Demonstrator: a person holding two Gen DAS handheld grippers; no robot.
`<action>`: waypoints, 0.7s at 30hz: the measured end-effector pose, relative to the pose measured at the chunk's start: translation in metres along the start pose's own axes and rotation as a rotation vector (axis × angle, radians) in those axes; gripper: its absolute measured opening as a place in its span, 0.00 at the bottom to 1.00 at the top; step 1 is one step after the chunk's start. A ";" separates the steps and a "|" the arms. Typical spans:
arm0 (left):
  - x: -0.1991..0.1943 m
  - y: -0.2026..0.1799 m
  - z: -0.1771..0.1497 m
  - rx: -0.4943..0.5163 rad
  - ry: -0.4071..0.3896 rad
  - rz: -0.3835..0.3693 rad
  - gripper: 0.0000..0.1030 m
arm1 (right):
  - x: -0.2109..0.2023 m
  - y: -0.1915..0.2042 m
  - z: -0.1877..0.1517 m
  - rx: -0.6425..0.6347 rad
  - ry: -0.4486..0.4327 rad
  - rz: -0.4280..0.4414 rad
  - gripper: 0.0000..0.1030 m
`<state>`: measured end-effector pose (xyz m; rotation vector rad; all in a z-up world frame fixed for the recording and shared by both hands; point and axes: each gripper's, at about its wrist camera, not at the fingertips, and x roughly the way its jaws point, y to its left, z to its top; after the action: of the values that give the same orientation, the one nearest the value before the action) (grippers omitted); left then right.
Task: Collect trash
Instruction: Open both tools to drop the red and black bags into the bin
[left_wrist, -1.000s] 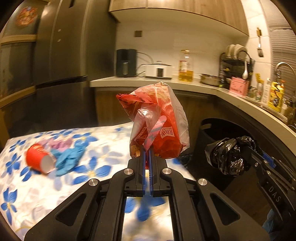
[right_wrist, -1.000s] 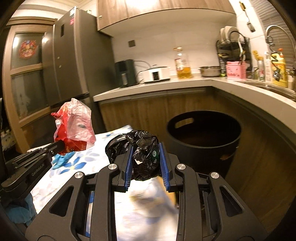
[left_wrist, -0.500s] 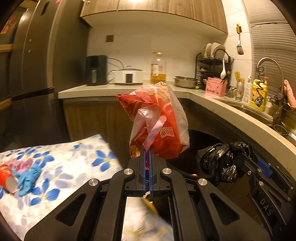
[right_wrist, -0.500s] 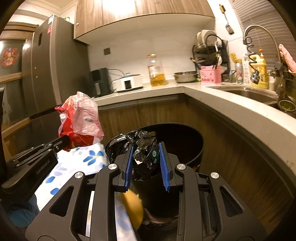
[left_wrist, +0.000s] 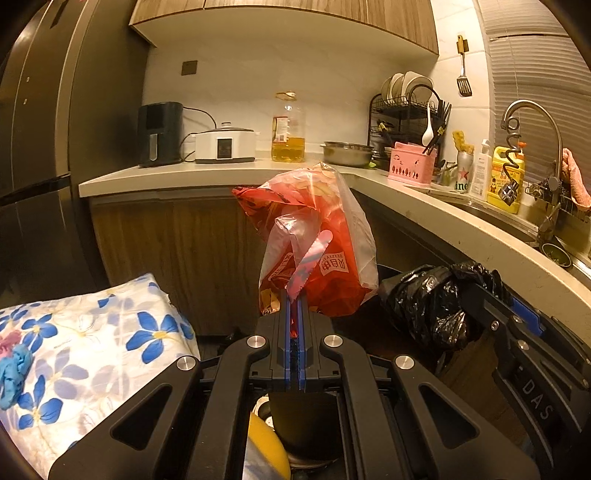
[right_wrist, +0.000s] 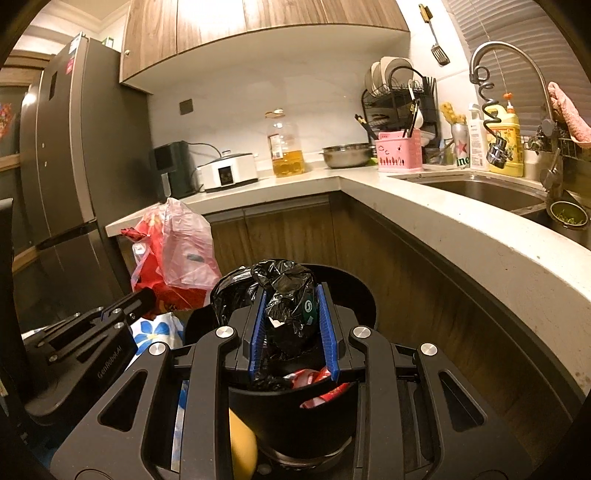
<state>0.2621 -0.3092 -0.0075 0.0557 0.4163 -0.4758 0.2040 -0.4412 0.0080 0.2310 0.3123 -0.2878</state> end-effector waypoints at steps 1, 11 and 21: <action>0.003 -0.001 0.000 0.000 0.004 -0.001 0.02 | 0.003 -0.001 0.001 0.000 0.002 -0.001 0.26; 0.021 -0.001 -0.004 0.005 0.028 -0.025 0.02 | 0.023 -0.009 -0.001 0.020 0.029 0.004 0.26; 0.036 -0.002 -0.009 0.015 0.065 -0.037 0.03 | 0.036 -0.010 -0.002 0.013 0.055 0.001 0.29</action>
<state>0.2865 -0.3254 -0.0298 0.0782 0.4785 -0.5143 0.2330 -0.4589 -0.0076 0.2521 0.3647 -0.2825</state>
